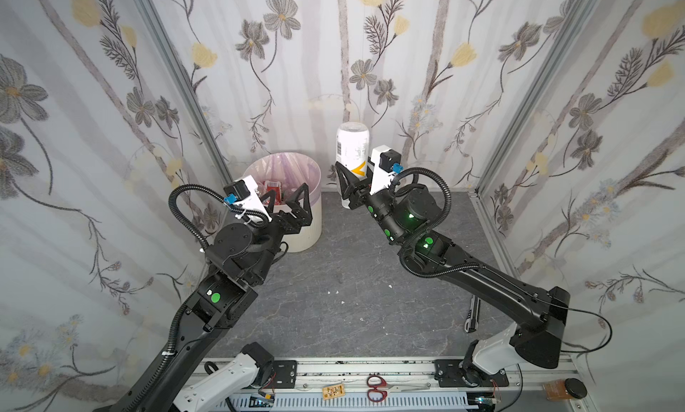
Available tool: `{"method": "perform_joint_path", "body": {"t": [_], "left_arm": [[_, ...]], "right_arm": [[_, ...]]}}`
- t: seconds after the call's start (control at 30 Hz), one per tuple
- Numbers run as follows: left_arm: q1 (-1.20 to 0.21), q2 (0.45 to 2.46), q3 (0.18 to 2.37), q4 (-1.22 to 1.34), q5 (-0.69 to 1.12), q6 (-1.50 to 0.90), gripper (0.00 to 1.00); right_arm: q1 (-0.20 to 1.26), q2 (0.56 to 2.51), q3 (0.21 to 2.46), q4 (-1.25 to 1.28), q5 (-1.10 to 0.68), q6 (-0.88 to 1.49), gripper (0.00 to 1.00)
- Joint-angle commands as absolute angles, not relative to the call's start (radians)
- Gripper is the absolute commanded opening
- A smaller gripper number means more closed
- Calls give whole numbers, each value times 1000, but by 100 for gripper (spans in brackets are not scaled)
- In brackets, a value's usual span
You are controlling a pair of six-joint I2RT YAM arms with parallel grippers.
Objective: Throw the plastic bottles in the bin
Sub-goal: Throw the plastic bottle into the trash bin.
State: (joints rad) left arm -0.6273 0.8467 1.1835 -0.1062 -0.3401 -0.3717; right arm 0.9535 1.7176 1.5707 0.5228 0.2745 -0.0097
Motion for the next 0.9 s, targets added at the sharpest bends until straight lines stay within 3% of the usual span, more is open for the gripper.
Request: {"method": "perform_joint_path", "body": {"t": [0.0, 0.63, 0.77, 0.87], "left_arm": [[-623, 834, 1184, -115, -367, -365, 100], [-614, 776, 1147, -153, -405, -335, 100], [-614, 767, 1141, -162, -414, -327, 100], [-613, 758, 1133, -168, -416, -326, 100]], "right_arm": [[944, 1786, 1655, 691, 197, -69, 63], [923, 1960, 1772, 1162, 156, -123, 64], [922, 2090, 1972, 1021, 163, -83, 64], [911, 2306, 2315, 727, 154, -42, 64]]}}
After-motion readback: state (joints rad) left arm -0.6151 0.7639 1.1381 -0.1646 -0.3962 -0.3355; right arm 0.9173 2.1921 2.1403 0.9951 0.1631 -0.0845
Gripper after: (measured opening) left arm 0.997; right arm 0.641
